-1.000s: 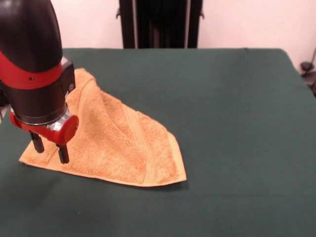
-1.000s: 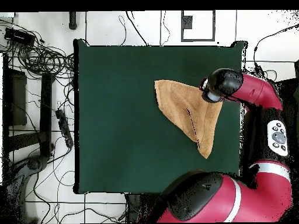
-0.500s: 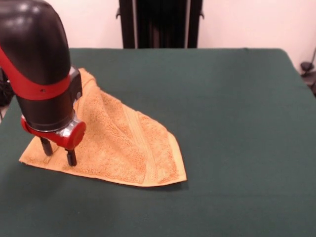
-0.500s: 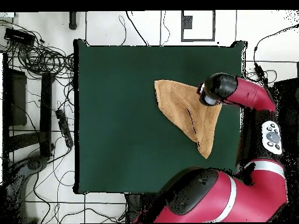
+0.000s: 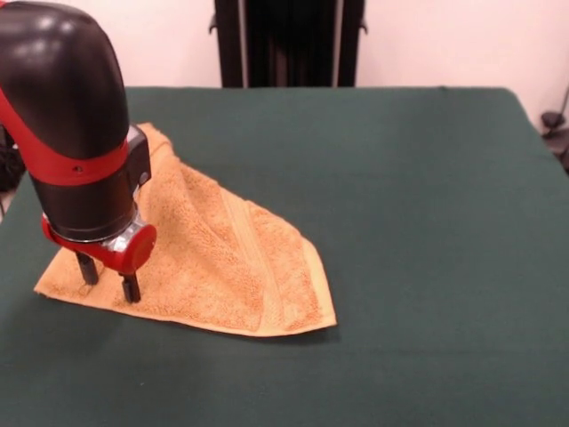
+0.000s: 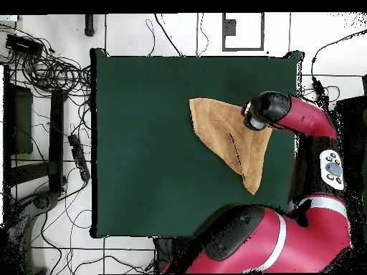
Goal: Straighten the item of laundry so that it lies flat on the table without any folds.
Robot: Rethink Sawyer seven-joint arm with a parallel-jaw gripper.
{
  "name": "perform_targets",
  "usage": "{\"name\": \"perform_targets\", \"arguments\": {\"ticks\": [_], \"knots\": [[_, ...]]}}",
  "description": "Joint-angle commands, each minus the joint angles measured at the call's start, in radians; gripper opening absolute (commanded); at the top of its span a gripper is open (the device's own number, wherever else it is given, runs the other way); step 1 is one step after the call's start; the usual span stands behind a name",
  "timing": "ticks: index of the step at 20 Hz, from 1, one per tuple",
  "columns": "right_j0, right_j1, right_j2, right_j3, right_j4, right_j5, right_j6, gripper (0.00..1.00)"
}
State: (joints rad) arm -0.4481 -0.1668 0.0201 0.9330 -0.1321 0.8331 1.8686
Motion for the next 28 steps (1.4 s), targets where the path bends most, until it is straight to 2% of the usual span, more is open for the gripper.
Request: {"name": "perform_targets", "arguments": {"ticks": [1,10,11,28], "knots": [[0.054,0.106,0.025,0.118,0.037,-0.097,0.261,1.00],[0.067,0.098,-0.006,0.114,0.068,-0.071,0.234,1.00],[0.070,0.099,-0.011,0.112,0.075,-0.067,0.232,0.00],[0.066,0.103,-0.022,0.090,0.093,-0.068,0.187,0.00]]}}
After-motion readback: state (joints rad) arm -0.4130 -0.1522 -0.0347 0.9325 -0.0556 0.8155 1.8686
